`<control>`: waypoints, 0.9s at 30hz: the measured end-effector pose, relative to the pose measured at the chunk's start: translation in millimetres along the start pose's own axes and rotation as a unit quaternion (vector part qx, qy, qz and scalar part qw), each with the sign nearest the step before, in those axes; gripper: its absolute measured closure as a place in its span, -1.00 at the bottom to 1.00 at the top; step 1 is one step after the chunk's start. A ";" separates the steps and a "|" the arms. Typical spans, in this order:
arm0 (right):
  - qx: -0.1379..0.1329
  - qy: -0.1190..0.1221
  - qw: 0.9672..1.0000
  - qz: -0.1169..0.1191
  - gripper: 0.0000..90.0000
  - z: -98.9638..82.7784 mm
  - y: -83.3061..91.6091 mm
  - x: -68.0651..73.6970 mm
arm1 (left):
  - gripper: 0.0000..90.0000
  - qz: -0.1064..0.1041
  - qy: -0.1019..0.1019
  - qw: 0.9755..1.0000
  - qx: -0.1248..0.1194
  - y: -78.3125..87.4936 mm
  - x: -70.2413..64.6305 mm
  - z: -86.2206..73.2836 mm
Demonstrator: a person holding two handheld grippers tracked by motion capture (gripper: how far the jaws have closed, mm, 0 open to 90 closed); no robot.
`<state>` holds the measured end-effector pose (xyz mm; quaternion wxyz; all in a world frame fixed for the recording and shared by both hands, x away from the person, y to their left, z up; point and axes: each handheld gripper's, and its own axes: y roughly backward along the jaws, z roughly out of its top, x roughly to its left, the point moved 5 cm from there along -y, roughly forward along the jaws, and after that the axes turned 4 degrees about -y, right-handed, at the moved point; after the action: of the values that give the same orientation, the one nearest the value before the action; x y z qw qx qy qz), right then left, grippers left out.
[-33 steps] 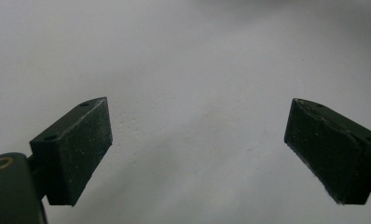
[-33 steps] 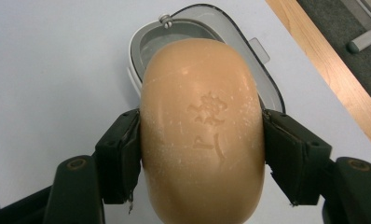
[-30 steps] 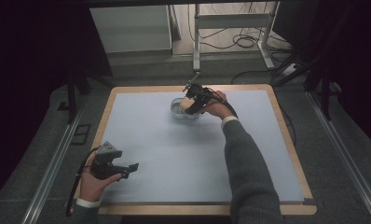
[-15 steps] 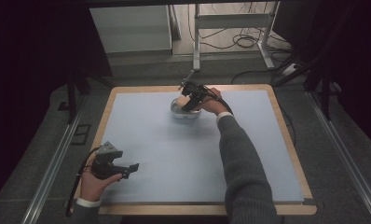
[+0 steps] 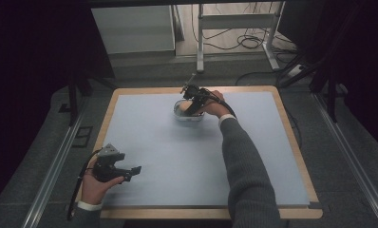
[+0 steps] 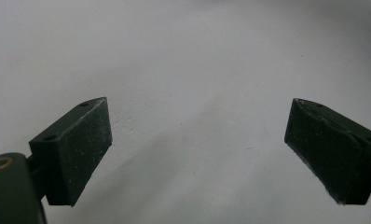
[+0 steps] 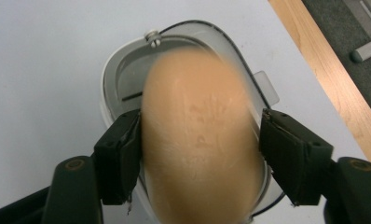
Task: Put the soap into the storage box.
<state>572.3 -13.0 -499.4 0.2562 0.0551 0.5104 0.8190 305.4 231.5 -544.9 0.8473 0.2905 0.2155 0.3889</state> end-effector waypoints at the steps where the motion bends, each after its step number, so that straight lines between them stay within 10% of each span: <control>1: -0.005 -0.006 1.000 -0.002 -0.35 0.9 0.9 -0.2 | -0.83 0.000 0.000 1.000 0.002 -0.3 -0.1 -0.3; 27: -0.093 -0.122 0.988 -0.007 -0.60 -34.6 52.1 12.7 | -0.83 0.004 0.000 1.000 0.003 1.3 0.0 -0.8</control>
<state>530.3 -53.0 -472.9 0.3263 0.1271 0.3975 0.8482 304.2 232.5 -544.6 0.8446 0.2942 0.2158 0.3918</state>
